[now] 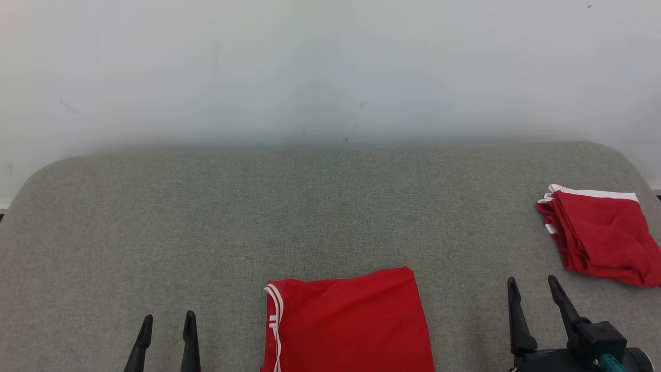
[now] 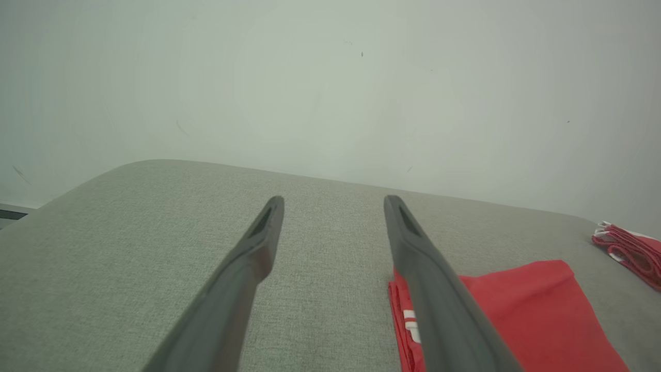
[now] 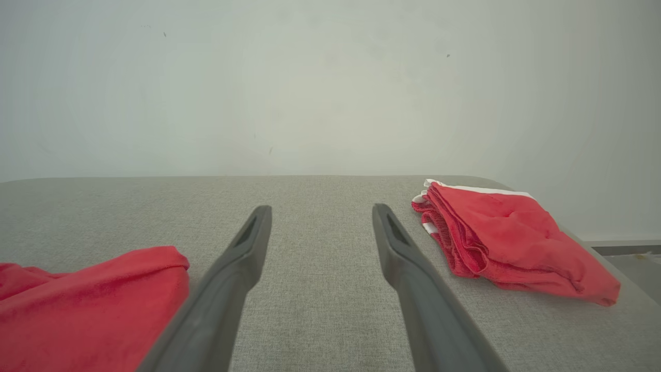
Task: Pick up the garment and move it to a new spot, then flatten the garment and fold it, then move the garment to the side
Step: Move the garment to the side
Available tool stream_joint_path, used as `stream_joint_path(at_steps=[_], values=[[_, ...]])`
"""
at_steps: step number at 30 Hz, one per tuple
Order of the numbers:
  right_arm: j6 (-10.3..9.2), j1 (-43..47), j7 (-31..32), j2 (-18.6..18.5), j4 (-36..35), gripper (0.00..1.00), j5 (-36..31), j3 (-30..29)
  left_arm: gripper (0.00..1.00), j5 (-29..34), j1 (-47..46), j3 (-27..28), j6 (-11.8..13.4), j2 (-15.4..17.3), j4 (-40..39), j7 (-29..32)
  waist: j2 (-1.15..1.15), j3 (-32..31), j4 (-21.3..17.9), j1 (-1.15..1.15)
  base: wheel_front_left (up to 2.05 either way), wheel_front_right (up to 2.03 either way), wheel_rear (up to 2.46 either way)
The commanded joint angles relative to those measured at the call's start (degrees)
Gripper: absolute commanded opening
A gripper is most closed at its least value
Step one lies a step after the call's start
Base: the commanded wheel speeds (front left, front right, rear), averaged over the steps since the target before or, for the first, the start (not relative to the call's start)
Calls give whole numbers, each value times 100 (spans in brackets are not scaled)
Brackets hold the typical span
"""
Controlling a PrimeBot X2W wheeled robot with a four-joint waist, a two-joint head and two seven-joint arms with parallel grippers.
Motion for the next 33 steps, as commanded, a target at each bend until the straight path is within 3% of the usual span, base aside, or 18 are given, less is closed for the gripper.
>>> stream_joint_path(at_steps=[1, 9, 13, 16, 20, 24, 28, 33], values=[[-15, -31, 3, 0, -26, 100, 41, 1, 100, 30, -34, -31, 21, -4, 3, -16, 0, 5, 2, 0, 0, 0, 0], [-15, -43, 18, 1, -90, 100, 35, 32, 100, 72, -36, -89, 40, -4, 17, -16, 0, 13, 14, 0, 0, 0, 0], [-15, -57, 349, 4, -124, 100, 145, 369, 100, 106, -28, -124, 48, -4, 9, -16, 0, 14, 33, 0, 0, 0, 0], [-15, -149, 1249, -13, -97, 100, 517, 622, 100, 108, -17, -145, 57, -4, 5, -16, 0, 25, 37, 0, 0, 0, 0], [-14, -342, 3181, 13, -52, 100, 889, 1106, 100, 114, -27, -190, 64, -5, 11, -16, 0, 53, 59, 0, 0, 0, 0], [-14, -543, 4520, -5, -235, 100, 1257, 1367, 100, 116, -77, -245, 55, -4, 30, -16, 0, 91, 121, 0, 0, 0, 0], [-14, -678, 5411, -3, -220, 100, 1039, 1341, 100, 117, -120, -301, 34, -4, 57, -16, 0, 127, 257, 0, 0, 0, 0], [-14, -743, 5693, -1, -216, 100, 775, 1117, 100, 80, -172, -367, 13, -4, 90, -16, 0, 193, 438, 0, 0, 0, 0]])
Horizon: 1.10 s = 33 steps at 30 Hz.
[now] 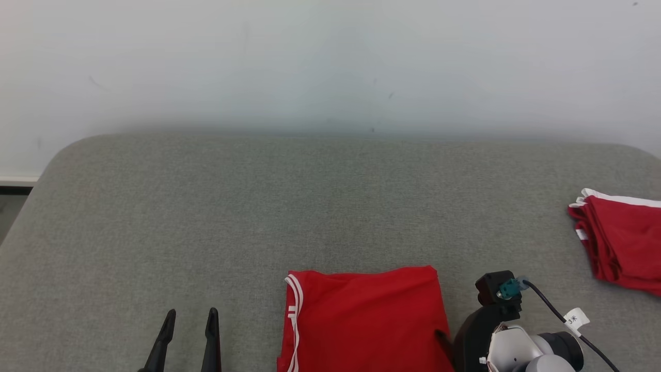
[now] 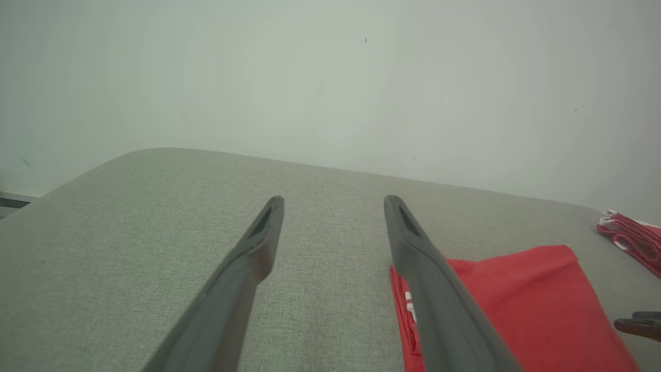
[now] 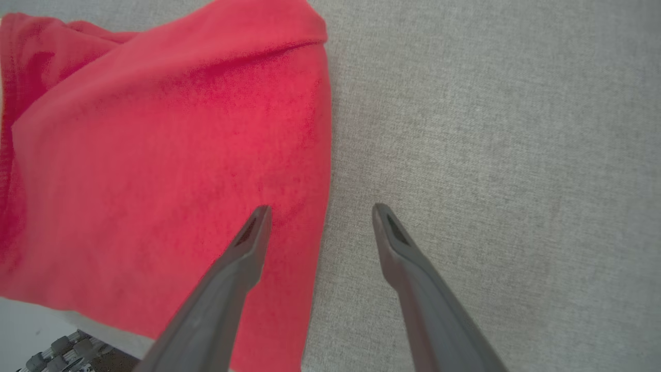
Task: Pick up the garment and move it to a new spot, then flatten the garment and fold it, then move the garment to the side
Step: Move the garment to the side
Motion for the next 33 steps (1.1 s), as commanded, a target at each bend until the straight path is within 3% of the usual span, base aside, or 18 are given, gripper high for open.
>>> stream_joint_path(at_steps=[1, 10, 19, 20, 22, 31, 33], values=[[-13, -26, 31, -1, 16, 100, -17, -23, 100, -14, -65, -15, -33, -4, 8, -16, 0, 58, 91, 0, 0, 0, 0], [-13, -116, 101, -2, 484, 100, -120, -145, 100, -32, -161, -79, -36, -4, 44, -16, 0, 199, 317, 0, 0, 0, 0], [0, -283, -38, 19, 1044, 98, 80, 153, 100, -57, -223, -90, -58, -3, 79, -16, 0, 278, 383, 0, 0, 0, 0], [0, -322, -54, 18, 1092, 45, 59, 183, 100, -61, -228, -90, -60, -4, 78, -16, 0, 286, 382, 0, 0, 0, 0], [0, -419, -156, 18, 1124, 0, -15, 242, 100, -71, -227, -78, -62, -3, 72, -16, 0, 304, 369, 0, 0, 0, 0], [-8, -1073, -477, -18, 1098, 0, -736, -33, 100, -92, -343, -49, -67, -3, -43, -15, 0, 488, 168, 0, 0, 0, 0], [-8, -1258, -434, -163, 1069, 0, -894, -101, 100, -100, -399, -64, -67, -4, -94, -15, 0, 559, 111, 0, 0, 0, 0]])
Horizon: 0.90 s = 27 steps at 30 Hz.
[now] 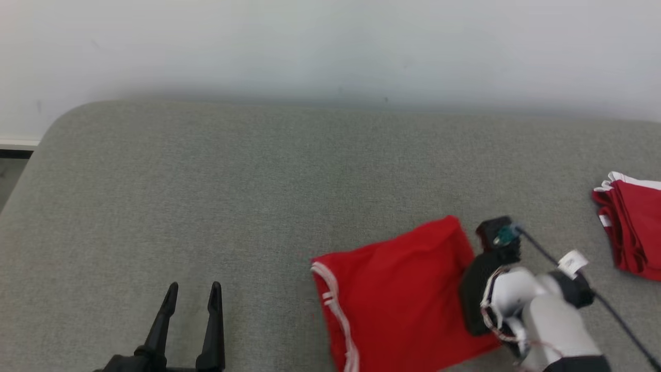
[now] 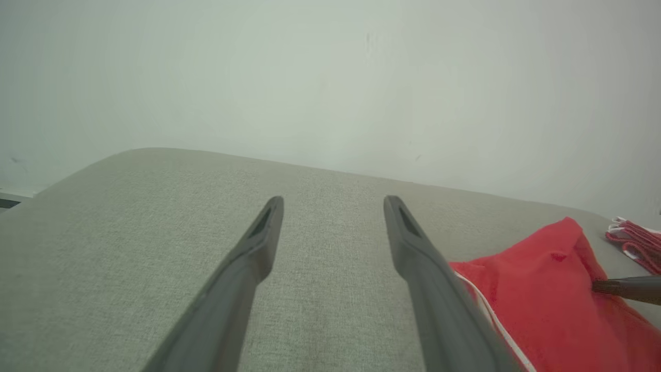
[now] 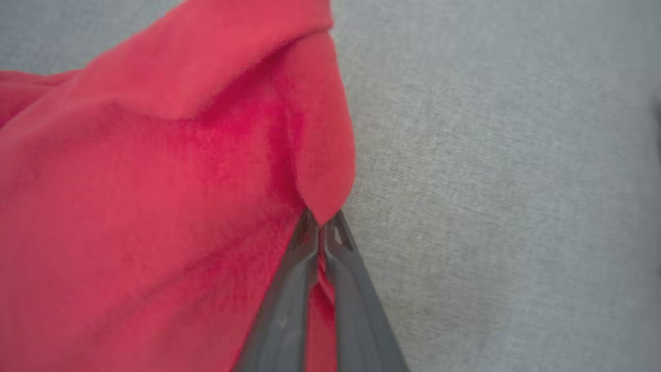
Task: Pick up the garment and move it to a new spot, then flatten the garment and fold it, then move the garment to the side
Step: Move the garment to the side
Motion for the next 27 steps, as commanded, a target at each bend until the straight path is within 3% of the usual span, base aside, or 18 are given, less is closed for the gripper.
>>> stream_joint_path(at_steps=[1, 8, 17, 27], values=[[-1, -168, 28, -212, -47, 0, -98, -71, 100, -28, -104, -10, -18, -4, -41, -15, 0, 97, -102, 0, 0, 0, 0], [-1, -941, 517, -1021, -247, 0, -222, -332, 100, -81, -242, -20, 1, -3, -184, -14, 0, 333, -436, 0, 0, 0, 0], [-1, -1968, 1263, -1782, -392, 0, -69, -859, 100, 26, -692, -210, -15, -3, -309, -15, 0, 987, -836, 0, 0, 0, 0], [-1, -2438, 1226, -2379, -580, 0, -539, -1598, 100, 204, -987, -302, -42, 1, -283, -15, 0, 1459, -927, 0, 0, 0, 0]])
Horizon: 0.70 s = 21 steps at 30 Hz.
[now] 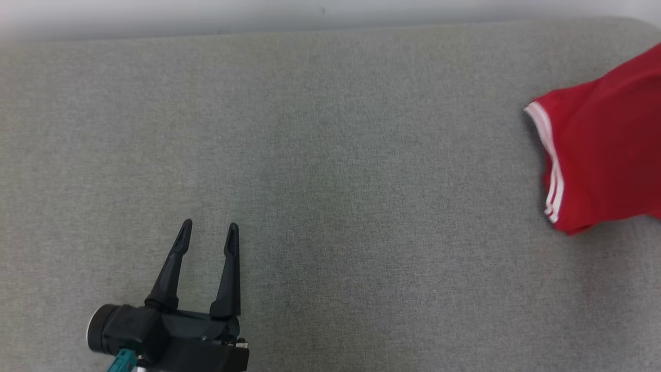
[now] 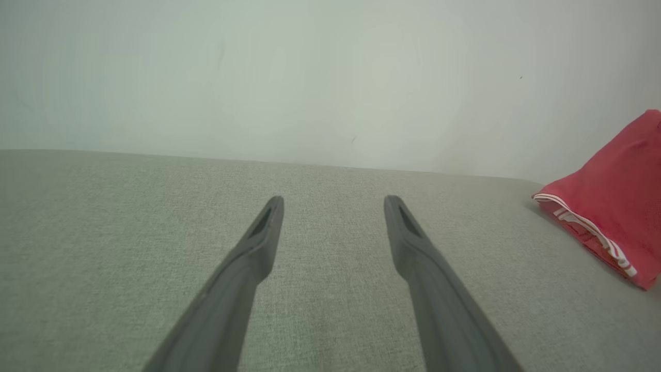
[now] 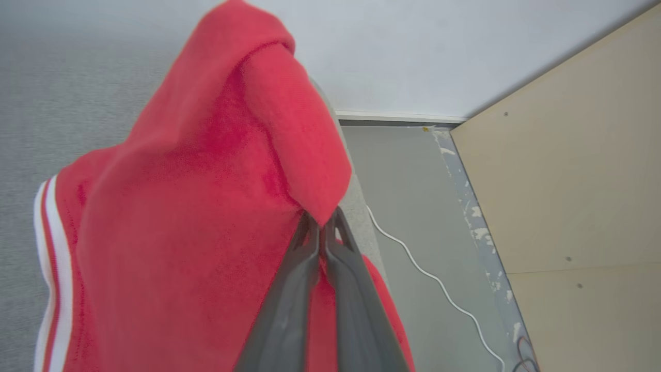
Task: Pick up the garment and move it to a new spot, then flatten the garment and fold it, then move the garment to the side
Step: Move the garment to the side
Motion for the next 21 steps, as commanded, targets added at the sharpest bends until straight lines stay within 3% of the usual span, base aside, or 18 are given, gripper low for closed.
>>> stream_joint_path(at_steps=[1, 5, 13, 14, 15, 21], values=[[-1, -43, -52, -80, 9, 0, -103, -37, 100, 70, -70, -14, -16, 8, -7, -16, -1, 188, -51, -1, 0, 0, 0], [-1, -9, -413, -408, 148, 0, -640, -147, 100, 111, -211, -114, -17, 41, -9, -16, -1, 365, 20, -1, 0, 0, 0], [-1, 176, -919, -368, 669, 0, -1376, -524, 100, 124, -320, -292, -19, 161, -19, -16, -1, 528, 102, -1, 0, 0, 0], [-1, 180, -1010, -323, 716, 28, -1432, -594, 100, 83, -326, -318, -19, 165, -30, -16, -1, 520, 104, -1, 0, 0, 0], [-1, 184, -1114, -274, 752, 100, -1504, -641, 100, 32, -324, -338, -19, 169, -42, -16, -1, 502, 100, -1, 0, 0, 0], [-1, 179, -1522, -25, 925, 100, -1677, -610, 100, -252, -232, -510, -18, 276, -121, -16, -1, 278, 6, -1, 0, 0, 0]])
